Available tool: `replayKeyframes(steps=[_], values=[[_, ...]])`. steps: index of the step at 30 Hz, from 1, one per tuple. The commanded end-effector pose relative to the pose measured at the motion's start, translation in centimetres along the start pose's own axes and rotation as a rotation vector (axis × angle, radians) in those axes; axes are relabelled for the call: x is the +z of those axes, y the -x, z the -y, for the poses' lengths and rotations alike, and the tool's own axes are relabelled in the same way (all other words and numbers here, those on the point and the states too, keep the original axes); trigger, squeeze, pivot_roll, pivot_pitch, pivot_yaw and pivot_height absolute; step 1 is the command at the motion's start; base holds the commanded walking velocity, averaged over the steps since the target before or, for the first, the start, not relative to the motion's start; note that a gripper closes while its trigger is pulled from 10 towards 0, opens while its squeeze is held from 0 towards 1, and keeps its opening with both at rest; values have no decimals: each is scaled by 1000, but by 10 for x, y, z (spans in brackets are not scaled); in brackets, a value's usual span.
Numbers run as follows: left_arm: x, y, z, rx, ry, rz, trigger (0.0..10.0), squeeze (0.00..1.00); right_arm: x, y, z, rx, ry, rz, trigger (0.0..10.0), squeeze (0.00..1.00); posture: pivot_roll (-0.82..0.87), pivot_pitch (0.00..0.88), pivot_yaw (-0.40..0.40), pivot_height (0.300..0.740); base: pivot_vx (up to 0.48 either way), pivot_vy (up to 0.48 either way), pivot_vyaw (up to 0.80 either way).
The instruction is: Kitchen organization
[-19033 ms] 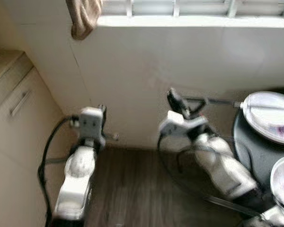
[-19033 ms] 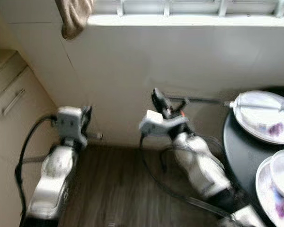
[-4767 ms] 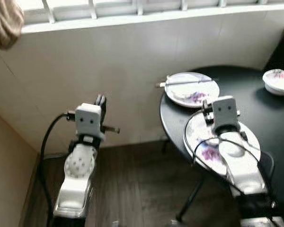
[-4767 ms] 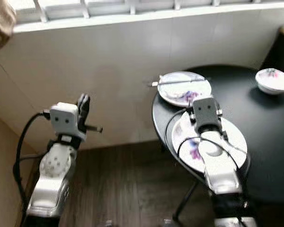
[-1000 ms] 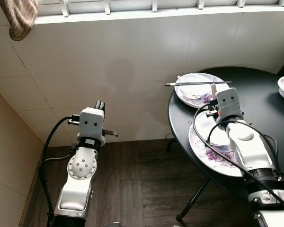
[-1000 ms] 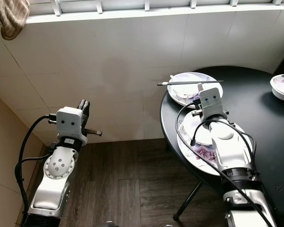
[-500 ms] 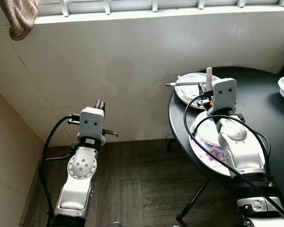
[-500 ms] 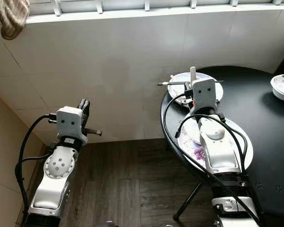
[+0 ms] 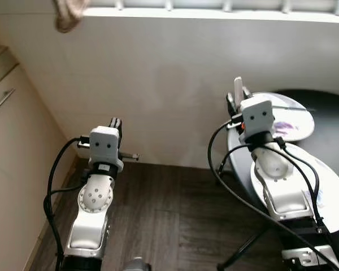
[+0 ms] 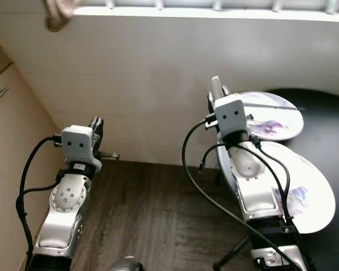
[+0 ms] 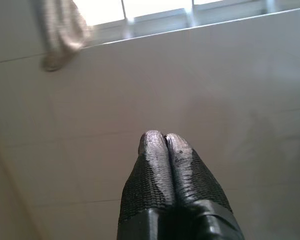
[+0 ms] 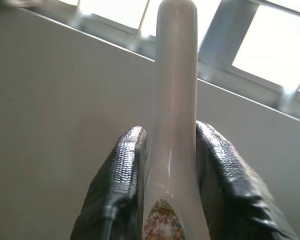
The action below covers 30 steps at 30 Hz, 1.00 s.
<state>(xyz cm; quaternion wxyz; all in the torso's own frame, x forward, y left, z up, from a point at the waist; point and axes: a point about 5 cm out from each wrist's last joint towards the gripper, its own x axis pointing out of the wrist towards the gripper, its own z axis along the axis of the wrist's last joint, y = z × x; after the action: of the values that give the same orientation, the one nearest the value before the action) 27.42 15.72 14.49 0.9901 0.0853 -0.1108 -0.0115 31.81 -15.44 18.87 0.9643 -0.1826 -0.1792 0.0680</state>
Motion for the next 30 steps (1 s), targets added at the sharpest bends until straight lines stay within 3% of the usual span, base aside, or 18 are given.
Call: replayKeyframes(steps=[1,17,25,30], values=[[3,0,-2,4,-3,18,10000,0,12,0,-6,17,22,66,0,0,16,16,0,740,0,480,800],[5,0,-9,37,-56,39,10000,0,8,7,-18,31,21,65,0,0,18,16,9,740,0,23,800],[13,-4,-19,104,-80,85,10000,0,14,5,-15,-13,-5,96,0,0,19,20,11,740,0,0,800],[14,-4,-23,114,-86,84,10000,0,16,4,-13,-29,-6,104,0,0,20,20,10,740,0,0,193]])
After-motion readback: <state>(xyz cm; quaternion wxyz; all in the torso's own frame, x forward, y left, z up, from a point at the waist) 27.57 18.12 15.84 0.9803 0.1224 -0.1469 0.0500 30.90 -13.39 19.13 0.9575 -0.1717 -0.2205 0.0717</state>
